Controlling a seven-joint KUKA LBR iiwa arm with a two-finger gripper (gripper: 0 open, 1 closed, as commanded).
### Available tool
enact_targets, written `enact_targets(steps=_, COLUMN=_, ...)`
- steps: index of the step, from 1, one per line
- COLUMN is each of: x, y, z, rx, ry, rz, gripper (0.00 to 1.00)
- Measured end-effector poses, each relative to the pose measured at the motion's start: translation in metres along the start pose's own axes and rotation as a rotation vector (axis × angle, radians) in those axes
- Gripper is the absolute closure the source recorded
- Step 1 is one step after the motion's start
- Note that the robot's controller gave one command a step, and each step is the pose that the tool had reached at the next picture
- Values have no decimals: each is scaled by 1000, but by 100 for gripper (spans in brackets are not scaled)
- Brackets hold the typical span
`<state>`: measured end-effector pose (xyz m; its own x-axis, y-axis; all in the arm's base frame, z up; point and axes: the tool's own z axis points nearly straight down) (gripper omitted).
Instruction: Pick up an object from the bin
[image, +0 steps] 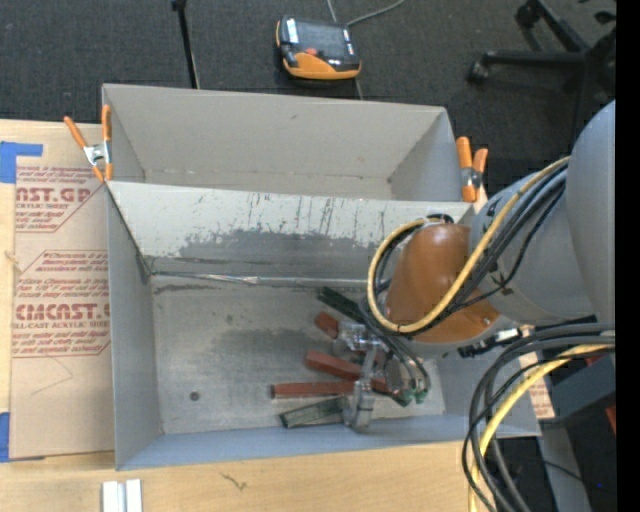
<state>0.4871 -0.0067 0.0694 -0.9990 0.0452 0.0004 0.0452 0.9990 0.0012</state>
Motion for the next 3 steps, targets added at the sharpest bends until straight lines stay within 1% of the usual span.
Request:
enact_targets(steps=1, x=5, y=4, z=-1, rx=0, ry=-5, rz=168, gripper=0)
enact_targets(steps=2, x=-1, y=1, z=0, rx=1, ry=-4, rz=-2, gripper=0)
enact_targets(steps=3, x=5, y=4, z=-1, rx=1, ry=0, rz=168, gripper=100)
